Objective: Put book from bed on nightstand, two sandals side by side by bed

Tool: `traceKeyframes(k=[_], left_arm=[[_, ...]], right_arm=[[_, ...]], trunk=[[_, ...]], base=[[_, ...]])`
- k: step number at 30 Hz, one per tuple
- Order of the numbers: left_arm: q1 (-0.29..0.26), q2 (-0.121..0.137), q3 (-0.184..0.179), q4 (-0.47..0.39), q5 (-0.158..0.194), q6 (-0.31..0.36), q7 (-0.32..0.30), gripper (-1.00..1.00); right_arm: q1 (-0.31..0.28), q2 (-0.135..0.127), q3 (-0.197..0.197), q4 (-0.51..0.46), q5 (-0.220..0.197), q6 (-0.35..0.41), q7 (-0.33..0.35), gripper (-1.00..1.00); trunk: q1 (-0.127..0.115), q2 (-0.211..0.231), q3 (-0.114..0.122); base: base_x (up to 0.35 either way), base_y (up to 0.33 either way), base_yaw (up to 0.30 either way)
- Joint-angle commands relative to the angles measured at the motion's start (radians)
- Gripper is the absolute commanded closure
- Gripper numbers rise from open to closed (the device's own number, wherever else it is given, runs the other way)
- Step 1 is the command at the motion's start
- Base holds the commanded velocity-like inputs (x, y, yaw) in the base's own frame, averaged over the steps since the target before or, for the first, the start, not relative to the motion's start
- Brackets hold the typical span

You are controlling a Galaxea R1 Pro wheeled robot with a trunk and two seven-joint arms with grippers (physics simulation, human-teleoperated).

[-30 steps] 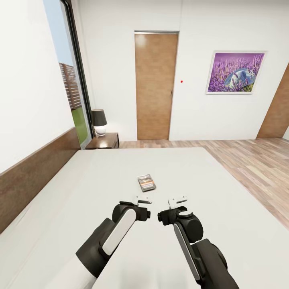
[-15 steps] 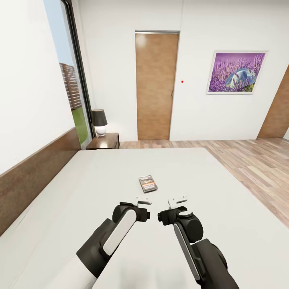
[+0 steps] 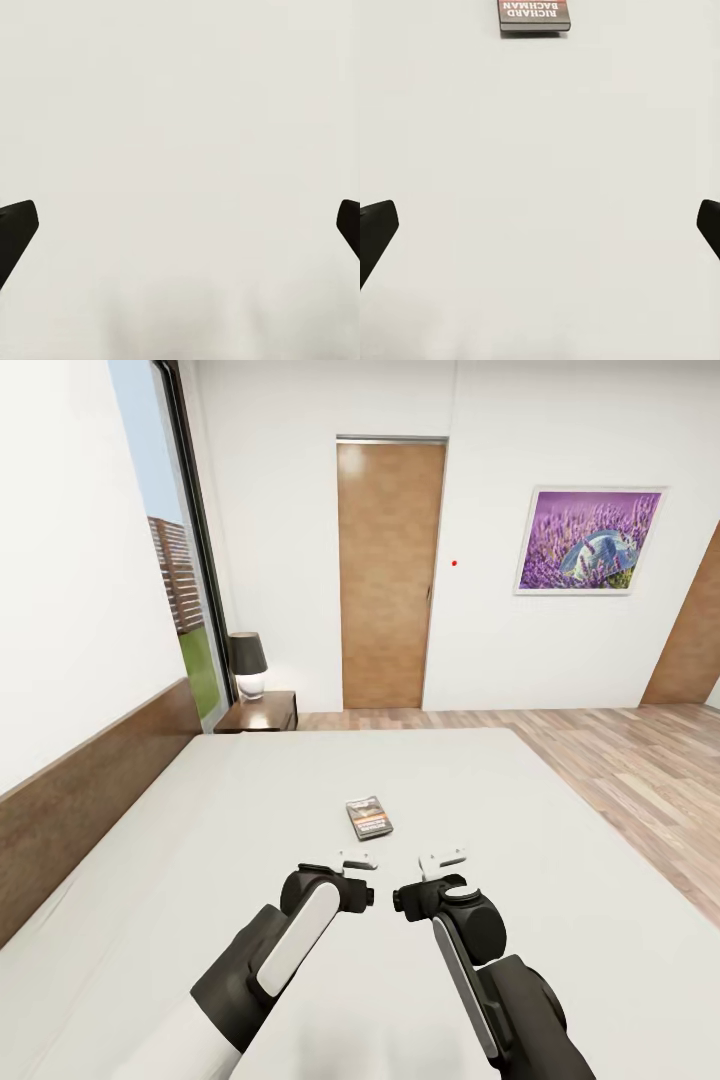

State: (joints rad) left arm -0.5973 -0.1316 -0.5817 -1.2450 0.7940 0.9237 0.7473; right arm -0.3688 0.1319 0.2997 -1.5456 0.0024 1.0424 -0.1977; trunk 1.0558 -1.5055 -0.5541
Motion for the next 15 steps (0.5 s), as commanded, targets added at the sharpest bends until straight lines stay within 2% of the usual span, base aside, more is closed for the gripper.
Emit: traceKeyframes(k=[1,7,15], left_arm=[[-0.001,0.000,-0.001,-0.001,0.010,0.001,0.010,-1.00],[-0.001,0.000,-0.002,-0.001,0.010,0.001,0.010,-1.00],[-0.001,0.001,-0.003,-0.001,0.010,0.001,0.010,-1.00]], right_arm=[[-0.001,0.000,0.001,-0.001,0.000,0.005,-0.003,-1.00],[-0.001,0.000,0.001,-0.001,0.000,0.005,-0.003,-1.00],[-0.001,0.000,0.001,-0.001,0.001,0.005,-0.003,-1.00]], trunk=[[0.000,-0.001,-0.001],[0.000,-0.001,-0.001],[0.000,-0.001,-0.002]], base=[[0.001,0.001,0.000],[0.000,0.000,0.011],[0.000,0.000,0.072]])
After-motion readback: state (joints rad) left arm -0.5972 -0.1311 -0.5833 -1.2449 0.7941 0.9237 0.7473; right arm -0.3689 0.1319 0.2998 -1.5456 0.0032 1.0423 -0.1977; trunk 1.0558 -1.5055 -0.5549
